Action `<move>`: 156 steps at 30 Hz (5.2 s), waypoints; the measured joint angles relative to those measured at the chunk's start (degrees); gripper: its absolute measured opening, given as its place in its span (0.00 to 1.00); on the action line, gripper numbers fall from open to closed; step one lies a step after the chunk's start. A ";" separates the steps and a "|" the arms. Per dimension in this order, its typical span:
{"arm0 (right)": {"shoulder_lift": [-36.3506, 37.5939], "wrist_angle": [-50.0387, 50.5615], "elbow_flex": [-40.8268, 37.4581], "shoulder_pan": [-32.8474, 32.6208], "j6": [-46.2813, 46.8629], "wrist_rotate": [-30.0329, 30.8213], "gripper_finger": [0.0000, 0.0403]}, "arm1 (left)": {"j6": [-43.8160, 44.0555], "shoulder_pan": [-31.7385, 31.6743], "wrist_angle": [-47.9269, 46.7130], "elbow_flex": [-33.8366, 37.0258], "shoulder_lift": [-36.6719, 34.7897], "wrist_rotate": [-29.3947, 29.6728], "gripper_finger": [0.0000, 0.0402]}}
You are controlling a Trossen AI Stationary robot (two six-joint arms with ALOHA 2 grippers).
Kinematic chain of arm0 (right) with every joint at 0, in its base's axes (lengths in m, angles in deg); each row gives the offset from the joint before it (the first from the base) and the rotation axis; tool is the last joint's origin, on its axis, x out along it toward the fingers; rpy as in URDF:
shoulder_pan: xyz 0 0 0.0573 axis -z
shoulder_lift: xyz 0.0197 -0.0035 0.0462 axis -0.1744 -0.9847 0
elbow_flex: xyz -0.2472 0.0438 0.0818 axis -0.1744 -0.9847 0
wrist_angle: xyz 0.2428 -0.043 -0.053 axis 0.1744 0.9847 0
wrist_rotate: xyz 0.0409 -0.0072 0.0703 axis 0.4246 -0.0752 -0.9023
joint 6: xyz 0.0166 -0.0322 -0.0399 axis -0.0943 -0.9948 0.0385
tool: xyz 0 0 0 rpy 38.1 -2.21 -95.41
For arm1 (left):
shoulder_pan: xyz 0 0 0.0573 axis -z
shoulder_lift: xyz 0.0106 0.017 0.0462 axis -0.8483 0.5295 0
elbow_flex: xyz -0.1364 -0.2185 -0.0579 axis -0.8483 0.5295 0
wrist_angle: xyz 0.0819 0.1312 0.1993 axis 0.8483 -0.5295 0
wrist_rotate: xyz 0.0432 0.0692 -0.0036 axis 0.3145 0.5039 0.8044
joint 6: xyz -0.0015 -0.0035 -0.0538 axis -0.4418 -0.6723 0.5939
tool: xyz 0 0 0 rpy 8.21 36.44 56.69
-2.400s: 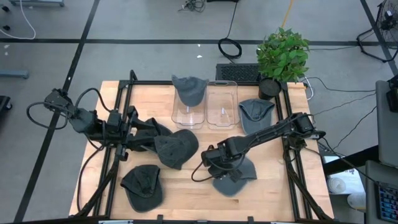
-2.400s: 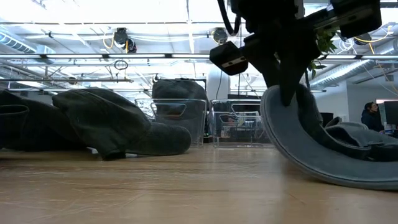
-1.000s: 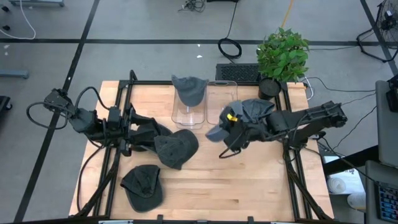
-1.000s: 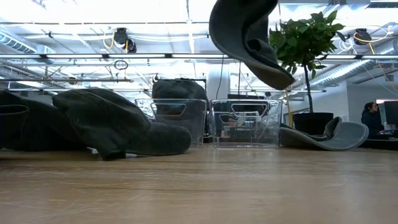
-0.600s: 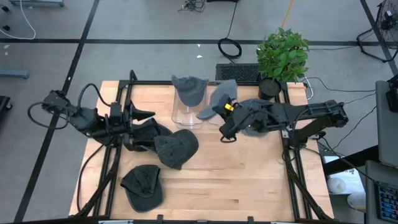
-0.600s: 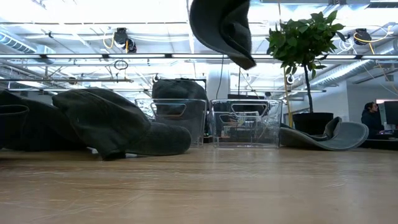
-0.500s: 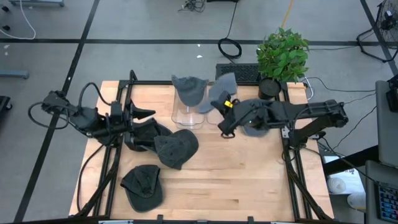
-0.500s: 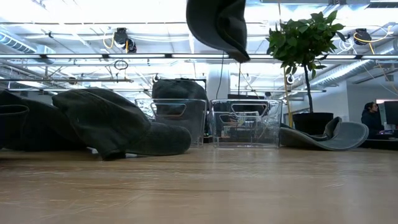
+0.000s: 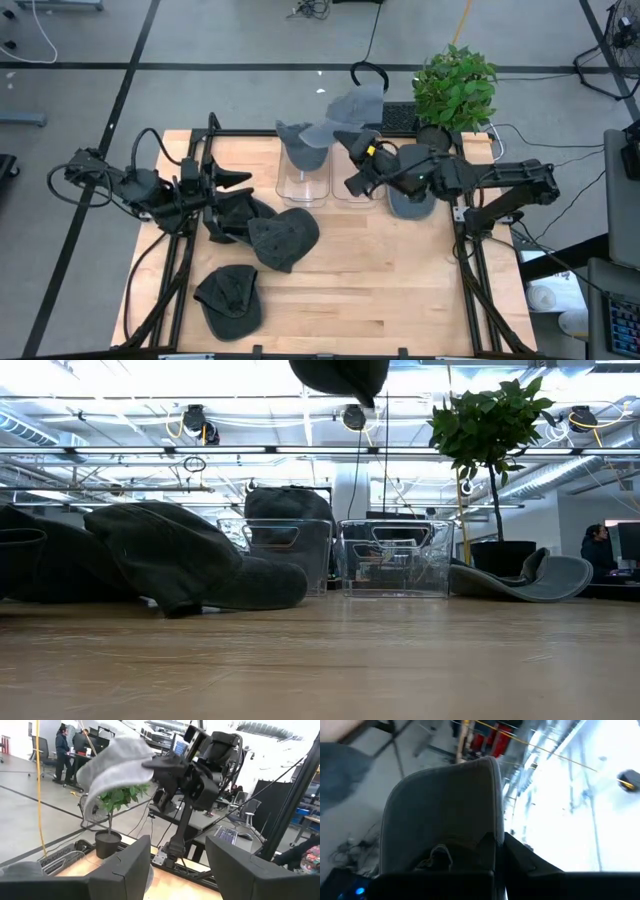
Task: Pick & Place hat
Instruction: Put the bottom gray cap into the left transparent bin
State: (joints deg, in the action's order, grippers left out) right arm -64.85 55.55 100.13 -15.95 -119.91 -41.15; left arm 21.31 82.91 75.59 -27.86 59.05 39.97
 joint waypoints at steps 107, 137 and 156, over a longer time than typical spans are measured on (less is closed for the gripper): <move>0.00 -31.09 -0.02 -14.71 -1.42 -30.14 0.00 | 61.08 -5.93 30.25 -20.22 24.48 -31.82 0.34; 0.04 -28.92 -0.04 -23.02 20.70 -4.69 0.35 | 52.42 -14.54 31.98 -20.22 24.48 -48.32 0.02; 7.36 -21.23 -0.04 -28.11 70.47 16.07 0.38 | 29.73 -21.09 21.25 -20.24 23.59 -58.83 0.02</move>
State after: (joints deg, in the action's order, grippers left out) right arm -57.49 34.32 100.09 -44.07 -49.44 -25.07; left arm 51.04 61.82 96.85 -48.10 82.64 -18.86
